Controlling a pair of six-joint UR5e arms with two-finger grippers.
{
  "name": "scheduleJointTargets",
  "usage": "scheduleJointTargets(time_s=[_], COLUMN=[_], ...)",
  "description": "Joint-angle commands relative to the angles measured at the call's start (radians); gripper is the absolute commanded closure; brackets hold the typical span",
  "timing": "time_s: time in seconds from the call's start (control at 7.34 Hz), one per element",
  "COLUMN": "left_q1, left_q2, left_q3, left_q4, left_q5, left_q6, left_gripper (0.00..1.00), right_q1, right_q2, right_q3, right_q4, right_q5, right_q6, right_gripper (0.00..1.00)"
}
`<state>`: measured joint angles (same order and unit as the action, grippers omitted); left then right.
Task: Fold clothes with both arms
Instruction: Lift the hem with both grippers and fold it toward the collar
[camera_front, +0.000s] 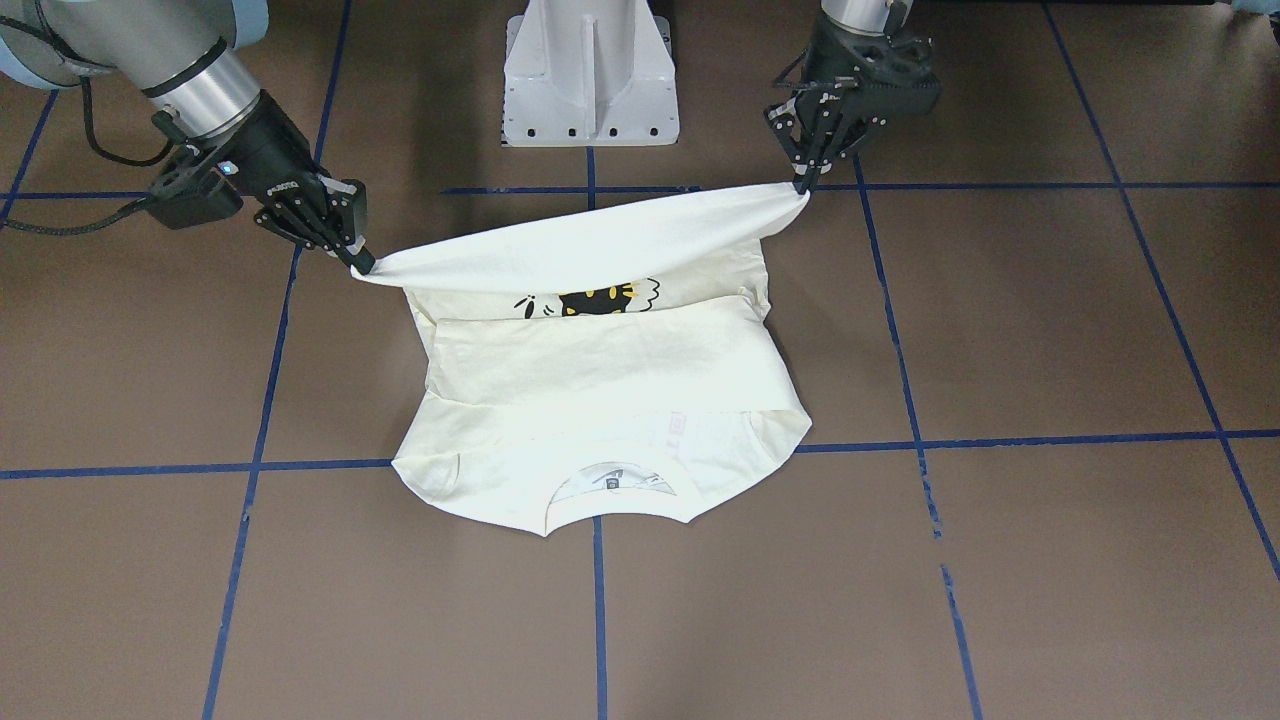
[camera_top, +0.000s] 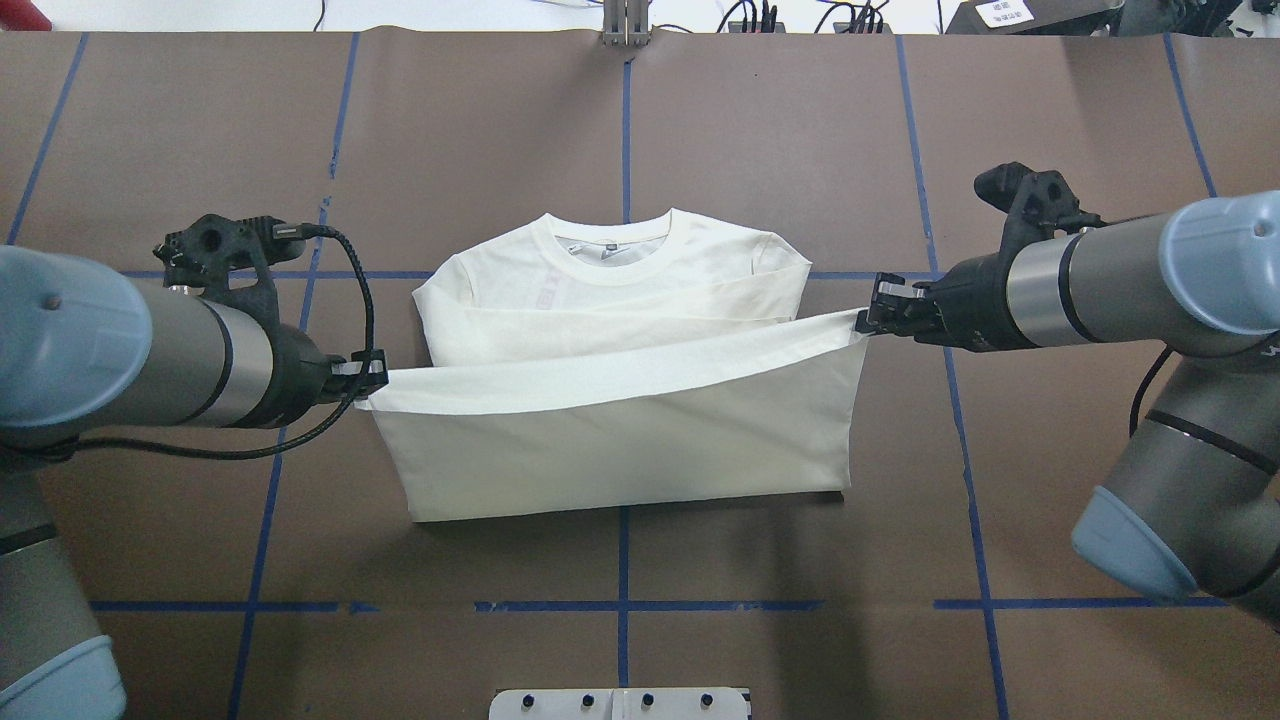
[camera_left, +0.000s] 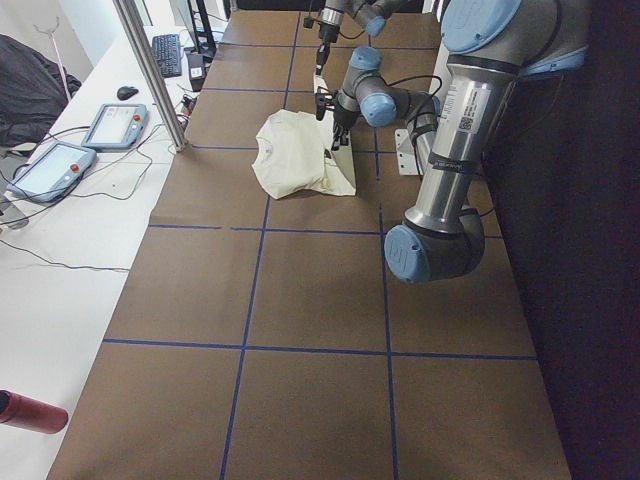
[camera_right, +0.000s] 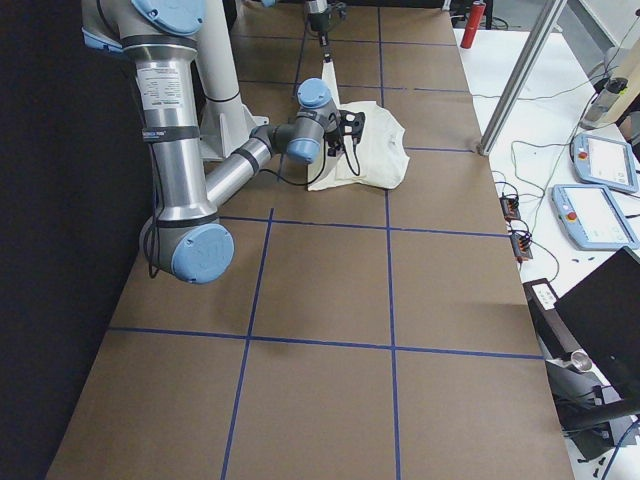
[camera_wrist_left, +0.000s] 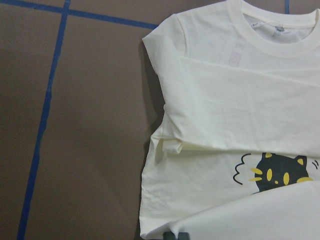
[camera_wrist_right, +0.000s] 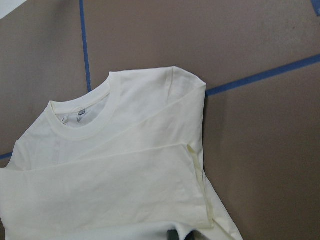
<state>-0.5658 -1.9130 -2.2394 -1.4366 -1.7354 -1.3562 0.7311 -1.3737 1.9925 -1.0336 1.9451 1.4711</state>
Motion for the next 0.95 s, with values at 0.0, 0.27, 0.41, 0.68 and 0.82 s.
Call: scheduleJointTargets(time_s=[0.0,0.27,0.41,0.68,0.82], left_q1=[-0.075,-0.135,-0.137,-0.141,-0.146], left_q2=[-0.073,-0.106,-0.124,-0.136,-0.136], left_q3=[0.165,0.344,0.460,0.602,0.621], left_q4=[-0.042,-0.185,-0.288,-0.427,-0.432], left_q5=[0.003,0.003,0.005,0.007,0.008], left_q6=[0.060,0.063,0.062,0.060,0.062], left_gripper=[1.00,1.00,1.00,1.00,1.00], right_q1=[0.046,0.066,0.079,0.093,0.093], right_q2=[0.153,0.247,0.278,0.362,0.383], right_q3=[-0.194,-0.331,-0.378,-0.510,-0.547], right_q4=[0.000,0.000,0.000,0.001,0.001], right_q5=[0.000,-0.003,-0.003,-0.003,-0.005], right_q6=[-0.012,-0.014,-0.012,-0.014,-0.012], right_gripper=[1.00,1.00,1.00,1.00,1.00])
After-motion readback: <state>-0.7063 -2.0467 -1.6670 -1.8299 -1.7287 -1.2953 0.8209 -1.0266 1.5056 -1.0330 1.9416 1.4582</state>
